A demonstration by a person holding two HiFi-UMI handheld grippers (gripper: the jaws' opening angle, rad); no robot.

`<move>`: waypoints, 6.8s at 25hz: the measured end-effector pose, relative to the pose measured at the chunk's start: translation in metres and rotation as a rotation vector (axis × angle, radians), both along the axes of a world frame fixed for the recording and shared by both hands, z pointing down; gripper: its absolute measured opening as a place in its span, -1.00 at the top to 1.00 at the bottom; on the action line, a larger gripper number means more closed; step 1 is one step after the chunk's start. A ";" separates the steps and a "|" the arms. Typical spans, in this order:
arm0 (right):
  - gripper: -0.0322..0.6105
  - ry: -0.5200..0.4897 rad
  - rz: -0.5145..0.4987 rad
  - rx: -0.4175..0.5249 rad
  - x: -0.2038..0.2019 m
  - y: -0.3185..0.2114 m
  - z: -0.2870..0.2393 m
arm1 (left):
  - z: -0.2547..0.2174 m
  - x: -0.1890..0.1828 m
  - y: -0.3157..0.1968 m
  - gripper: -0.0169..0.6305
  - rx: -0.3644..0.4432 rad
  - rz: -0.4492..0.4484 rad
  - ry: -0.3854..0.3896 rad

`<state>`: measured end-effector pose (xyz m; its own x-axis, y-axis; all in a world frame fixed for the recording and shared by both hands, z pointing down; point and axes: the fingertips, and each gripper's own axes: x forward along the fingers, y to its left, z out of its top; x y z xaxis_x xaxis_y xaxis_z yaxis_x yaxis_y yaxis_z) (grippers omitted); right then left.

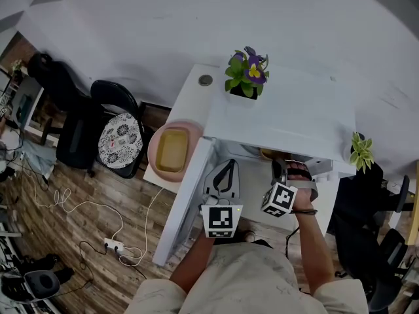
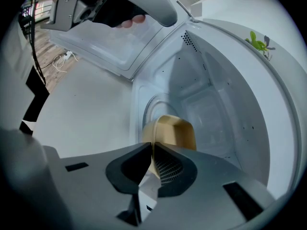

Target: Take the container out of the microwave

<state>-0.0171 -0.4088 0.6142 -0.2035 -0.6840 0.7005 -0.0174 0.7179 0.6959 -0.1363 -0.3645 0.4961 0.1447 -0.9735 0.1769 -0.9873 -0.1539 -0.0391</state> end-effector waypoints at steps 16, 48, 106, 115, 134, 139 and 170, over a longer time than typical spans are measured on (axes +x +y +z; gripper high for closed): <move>0.80 -0.009 -0.025 0.012 0.003 0.015 -0.007 | -0.007 0.006 0.010 0.93 0.015 -0.004 -0.015; 0.80 -0.044 -0.145 0.002 0.018 0.092 -0.018 | -0.029 0.031 0.082 0.93 0.055 -0.091 -0.072; 0.80 -0.016 0.015 -0.046 0.072 0.237 -0.014 | 0.007 0.071 0.174 0.93 -0.011 0.070 -0.051; 0.80 -0.010 0.082 -0.029 0.076 0.240 -0.021 | -0.002 0.077 0.172 0.93 0.011 0.136 -0.037; 0.80 -0.009 0.166 0.030 0.089 0.232 -0.051 | -0.013 0.081 0.159 0.93 0.048 0.193 -0.050; 0.80 -0.010 0.168 0.066 0.090 0.229 -0.061 | -0.020 0.080 0.159 0.93 0.067 0.199 -0.063; 0.79 -0.019 0.093 0.240 0.071 0.214 -0.106 | -0.053 0.068 0.160 0.93 0.172 0.167 -0.071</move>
